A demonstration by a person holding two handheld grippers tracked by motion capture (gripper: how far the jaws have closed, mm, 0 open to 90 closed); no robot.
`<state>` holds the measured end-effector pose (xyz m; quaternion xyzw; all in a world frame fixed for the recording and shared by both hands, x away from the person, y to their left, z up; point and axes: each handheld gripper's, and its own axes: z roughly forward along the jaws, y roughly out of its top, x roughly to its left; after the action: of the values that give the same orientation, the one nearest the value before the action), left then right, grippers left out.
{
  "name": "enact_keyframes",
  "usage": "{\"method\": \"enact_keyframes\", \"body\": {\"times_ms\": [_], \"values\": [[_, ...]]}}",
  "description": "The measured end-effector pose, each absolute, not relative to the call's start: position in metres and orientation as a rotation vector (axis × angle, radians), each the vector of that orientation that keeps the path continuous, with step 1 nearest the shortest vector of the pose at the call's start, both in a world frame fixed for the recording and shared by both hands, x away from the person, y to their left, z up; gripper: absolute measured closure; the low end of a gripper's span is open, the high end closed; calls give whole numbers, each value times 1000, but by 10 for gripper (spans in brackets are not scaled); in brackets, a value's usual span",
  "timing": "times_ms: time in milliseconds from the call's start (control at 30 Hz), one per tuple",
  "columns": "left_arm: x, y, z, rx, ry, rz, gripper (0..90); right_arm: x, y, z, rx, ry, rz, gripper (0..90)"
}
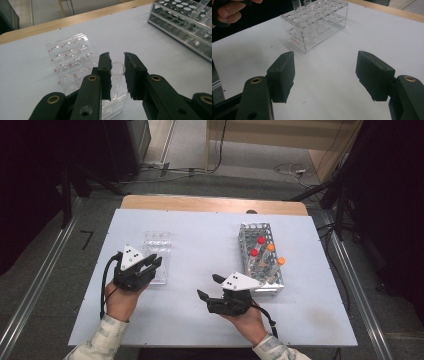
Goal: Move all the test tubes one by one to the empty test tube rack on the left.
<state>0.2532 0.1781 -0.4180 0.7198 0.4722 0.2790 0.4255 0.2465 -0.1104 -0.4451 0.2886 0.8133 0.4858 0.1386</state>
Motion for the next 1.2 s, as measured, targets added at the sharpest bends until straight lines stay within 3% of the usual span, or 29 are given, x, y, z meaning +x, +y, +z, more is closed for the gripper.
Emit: {"method": "enact_keyframes", "body": {"times_ms": [600,933,1200], "values": [[251,179,-413,1750,1169,635,683,246,-113,-444,842,2346,1404,307],[251,181,-412,1683,1243,673,356,246,-125,-441,858,2320,1392,307],[250,182,-412,1666,1254,696,316,247,-142,-437,892,2284,1388,309]]}}
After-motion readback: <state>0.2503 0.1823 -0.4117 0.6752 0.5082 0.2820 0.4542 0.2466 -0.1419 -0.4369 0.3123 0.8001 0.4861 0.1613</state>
